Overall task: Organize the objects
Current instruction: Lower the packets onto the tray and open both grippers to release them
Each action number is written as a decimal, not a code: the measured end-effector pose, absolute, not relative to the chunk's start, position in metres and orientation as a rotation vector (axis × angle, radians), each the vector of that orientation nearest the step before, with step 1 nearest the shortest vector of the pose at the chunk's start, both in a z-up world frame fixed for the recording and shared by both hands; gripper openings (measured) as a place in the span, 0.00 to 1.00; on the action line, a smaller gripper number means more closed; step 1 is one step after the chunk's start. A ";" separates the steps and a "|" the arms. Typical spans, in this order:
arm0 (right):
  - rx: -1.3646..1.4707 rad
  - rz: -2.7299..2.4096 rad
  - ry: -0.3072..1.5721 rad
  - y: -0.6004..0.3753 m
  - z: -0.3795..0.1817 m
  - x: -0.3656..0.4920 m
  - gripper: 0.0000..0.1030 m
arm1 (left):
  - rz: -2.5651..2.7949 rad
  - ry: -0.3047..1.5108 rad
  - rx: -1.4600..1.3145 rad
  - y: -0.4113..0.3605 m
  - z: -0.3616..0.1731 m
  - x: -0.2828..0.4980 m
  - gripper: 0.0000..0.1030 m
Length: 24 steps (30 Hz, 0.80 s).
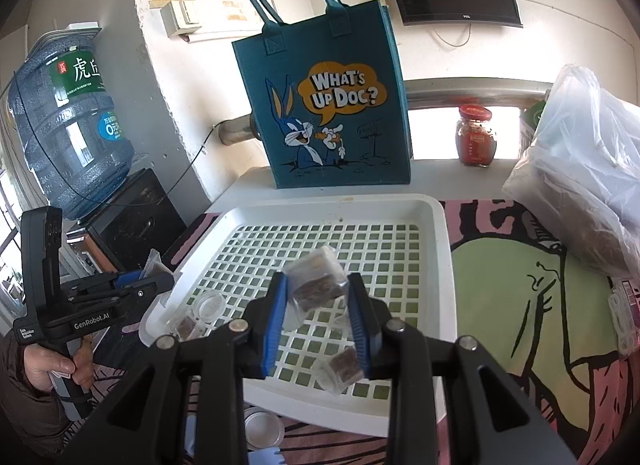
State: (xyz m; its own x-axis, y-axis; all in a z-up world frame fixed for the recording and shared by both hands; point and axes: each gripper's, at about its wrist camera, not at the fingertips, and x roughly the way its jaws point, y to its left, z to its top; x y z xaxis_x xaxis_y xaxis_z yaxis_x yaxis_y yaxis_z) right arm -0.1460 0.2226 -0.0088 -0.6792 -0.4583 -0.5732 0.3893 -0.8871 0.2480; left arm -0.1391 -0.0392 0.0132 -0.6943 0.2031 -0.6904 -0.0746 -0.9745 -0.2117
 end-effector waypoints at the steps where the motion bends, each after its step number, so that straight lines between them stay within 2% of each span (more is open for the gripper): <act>1: 0.920 -2.514 -0.127 0.217 -0.014 -0.152 0.29 | 2.752 -0.251 -1.167 -0.039 0.008 -0.144 0.30; 8: 1.083 -2.473 0.062 0.177 -0.057 -0.175 0.29 | 2.751 -0.290 -1.245 -0.038 -0.013 -0.158 0.30; 11: 1.111 -2.454 0.084 0.169 -0.067 -0.176 0.30 | 2.752 -0.298 -1.274 -0.037 -0.018 -0.161 0.30; 13: 1.107 -2.442 0.109 0.165 -0.068 -0.175 0.31 | 2.730 -0.324 -1.266 -0.037 -0.017 -0.160 0.38; 15: 1.051 -2.470 0.143 0.162 -0.062 -0.168 0.35 | 2.718 -0.357 -1.219 -0.039 -0.010 -0.155 0.51; 17: 0.958 -2.530 0.162 0.165 -0.048 -0.157 0.43 | 2.722 -0.383 -1.157 -0.043 0.003 -0.149 0.57; 20: 0.849 -2.539 0.089 0.175 -0.020 -0.140 0.45 | 2.746 -0.426 -1.075 -0.052 0.024 -0.135 0.70; 24: 0.754 -2.546 -0.030 0.195 0.013 -0.112 0.47 | 2.773 -0.445 -0.953 -0.060 0.051 -0.105 0.71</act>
